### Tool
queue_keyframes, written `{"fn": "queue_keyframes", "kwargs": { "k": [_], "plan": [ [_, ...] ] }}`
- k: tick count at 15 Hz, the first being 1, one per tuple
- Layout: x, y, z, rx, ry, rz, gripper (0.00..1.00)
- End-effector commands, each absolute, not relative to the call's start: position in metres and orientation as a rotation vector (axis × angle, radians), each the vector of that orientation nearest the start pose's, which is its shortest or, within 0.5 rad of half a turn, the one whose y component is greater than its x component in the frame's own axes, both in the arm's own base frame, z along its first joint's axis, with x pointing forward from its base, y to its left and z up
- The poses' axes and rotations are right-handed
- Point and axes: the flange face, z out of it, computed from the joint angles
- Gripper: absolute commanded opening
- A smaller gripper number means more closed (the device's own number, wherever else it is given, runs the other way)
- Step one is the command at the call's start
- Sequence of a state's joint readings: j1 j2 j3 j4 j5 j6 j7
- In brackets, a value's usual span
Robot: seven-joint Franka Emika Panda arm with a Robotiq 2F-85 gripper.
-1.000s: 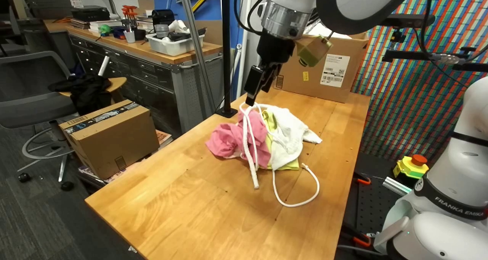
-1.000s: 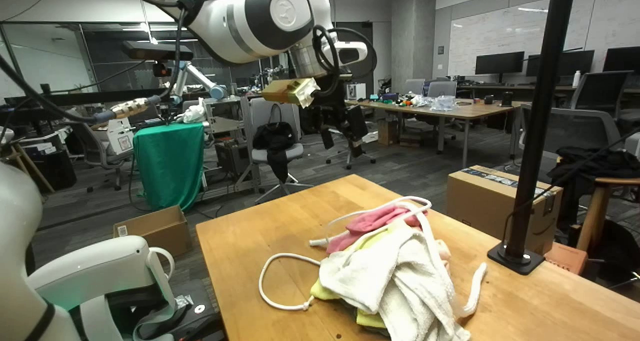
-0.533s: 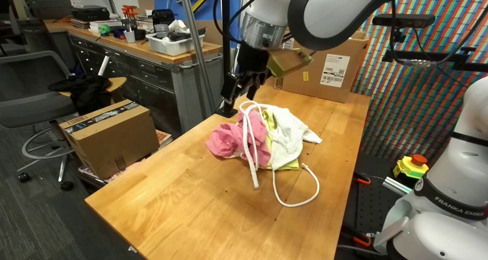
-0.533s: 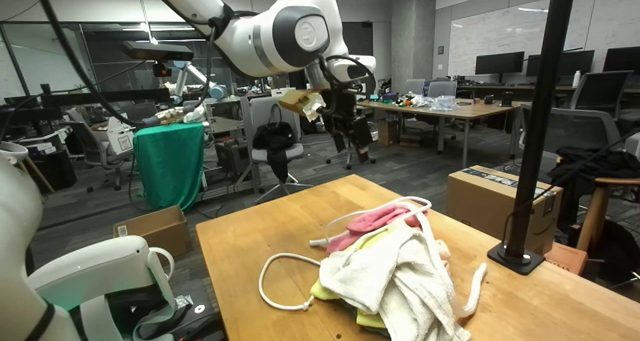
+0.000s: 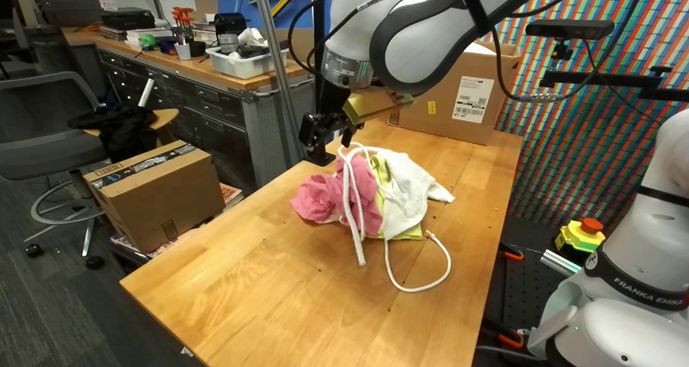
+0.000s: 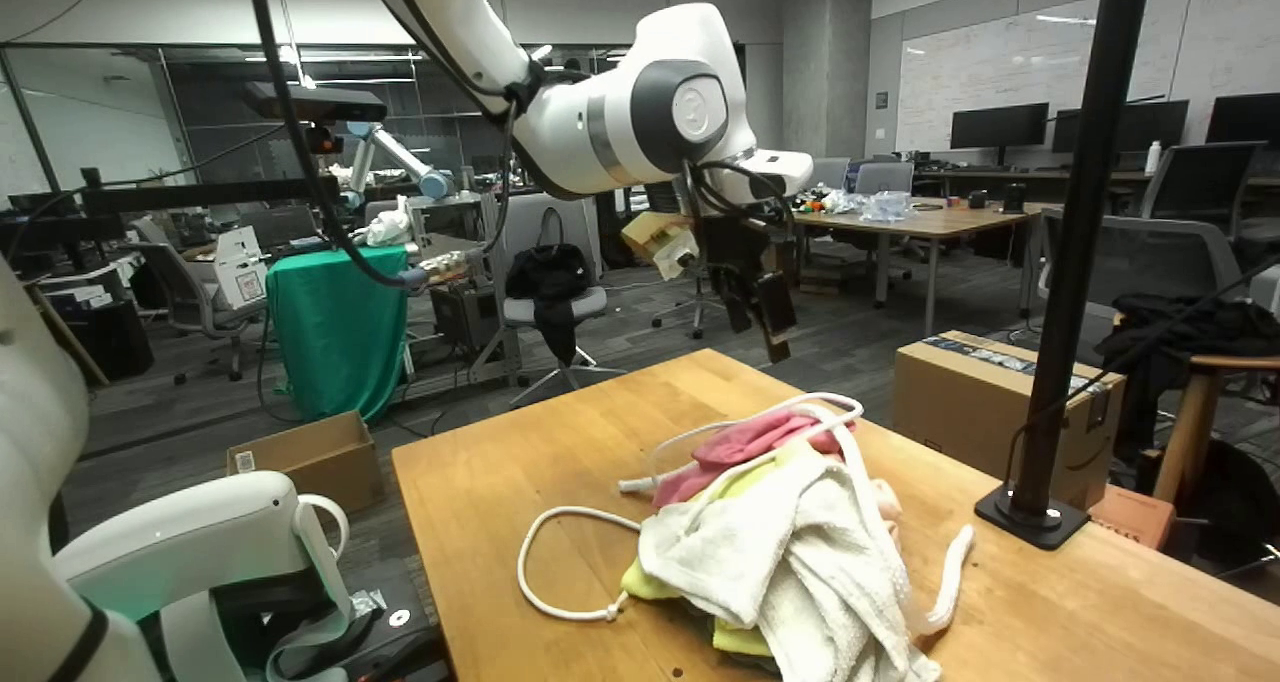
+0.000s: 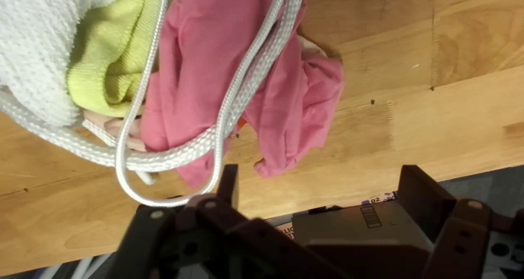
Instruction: Separate the clothes and ropes
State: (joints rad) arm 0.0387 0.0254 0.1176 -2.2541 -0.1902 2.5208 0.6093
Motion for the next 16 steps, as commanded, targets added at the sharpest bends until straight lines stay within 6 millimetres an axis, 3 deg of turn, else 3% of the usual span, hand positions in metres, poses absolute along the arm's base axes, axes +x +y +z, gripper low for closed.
{"fn": "queue_keyframes", "kwargs": {
  "k": [1, 16],
  "plan": [
    [0.557, 0.078, 0.374, -3.087, 0.593, -0.446, 1.0],
    [0.573, 0.056, 0.341, -3.049, 0.786, -0.363, 1.0]
  ]
}}
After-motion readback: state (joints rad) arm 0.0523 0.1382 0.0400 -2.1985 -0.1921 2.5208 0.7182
